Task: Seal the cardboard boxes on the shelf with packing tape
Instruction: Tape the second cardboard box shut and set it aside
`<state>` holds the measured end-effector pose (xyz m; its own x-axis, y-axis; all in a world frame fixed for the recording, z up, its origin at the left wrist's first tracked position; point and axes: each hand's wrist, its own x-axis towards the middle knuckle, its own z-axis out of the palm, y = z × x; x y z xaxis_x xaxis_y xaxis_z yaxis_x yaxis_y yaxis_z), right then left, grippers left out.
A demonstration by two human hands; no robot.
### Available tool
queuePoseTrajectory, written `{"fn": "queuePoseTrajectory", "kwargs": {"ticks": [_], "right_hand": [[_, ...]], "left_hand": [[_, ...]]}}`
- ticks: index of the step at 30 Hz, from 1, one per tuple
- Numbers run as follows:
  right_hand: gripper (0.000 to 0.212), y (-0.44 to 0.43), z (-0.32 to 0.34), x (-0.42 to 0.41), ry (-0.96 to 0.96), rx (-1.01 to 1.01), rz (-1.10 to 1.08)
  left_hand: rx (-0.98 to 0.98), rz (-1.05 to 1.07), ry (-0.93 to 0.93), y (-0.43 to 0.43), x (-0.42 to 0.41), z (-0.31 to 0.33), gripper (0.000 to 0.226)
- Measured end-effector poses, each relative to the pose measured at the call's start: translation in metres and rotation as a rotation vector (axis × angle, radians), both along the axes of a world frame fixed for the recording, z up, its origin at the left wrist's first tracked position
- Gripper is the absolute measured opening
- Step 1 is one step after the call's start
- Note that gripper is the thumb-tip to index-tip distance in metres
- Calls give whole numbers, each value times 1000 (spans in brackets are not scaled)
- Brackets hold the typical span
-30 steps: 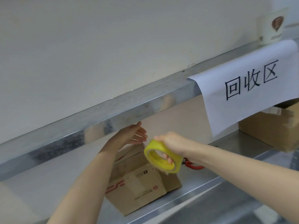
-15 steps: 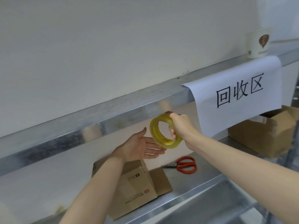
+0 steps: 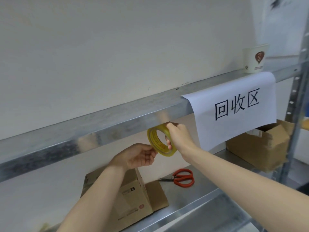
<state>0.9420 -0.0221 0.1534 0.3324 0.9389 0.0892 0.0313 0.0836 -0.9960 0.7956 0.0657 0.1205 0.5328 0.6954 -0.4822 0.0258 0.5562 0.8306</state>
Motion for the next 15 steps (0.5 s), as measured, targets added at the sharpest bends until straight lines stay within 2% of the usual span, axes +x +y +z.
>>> {"fn": "queuePoseTrajectory", "kwargs": {"ticks": [6,11,15], "right_hand": [[36,1,-3,-4,-92,-36,45],[42,-9,-13,-10,-216,-245,225],[53,-15,-20,-24,-131,-373,377]], "left_hand": [[50,-5,105,8,-9,4,17],[466,36,573,28,-34,14,29],[603,-36,689,36,-52,30,26]]}}
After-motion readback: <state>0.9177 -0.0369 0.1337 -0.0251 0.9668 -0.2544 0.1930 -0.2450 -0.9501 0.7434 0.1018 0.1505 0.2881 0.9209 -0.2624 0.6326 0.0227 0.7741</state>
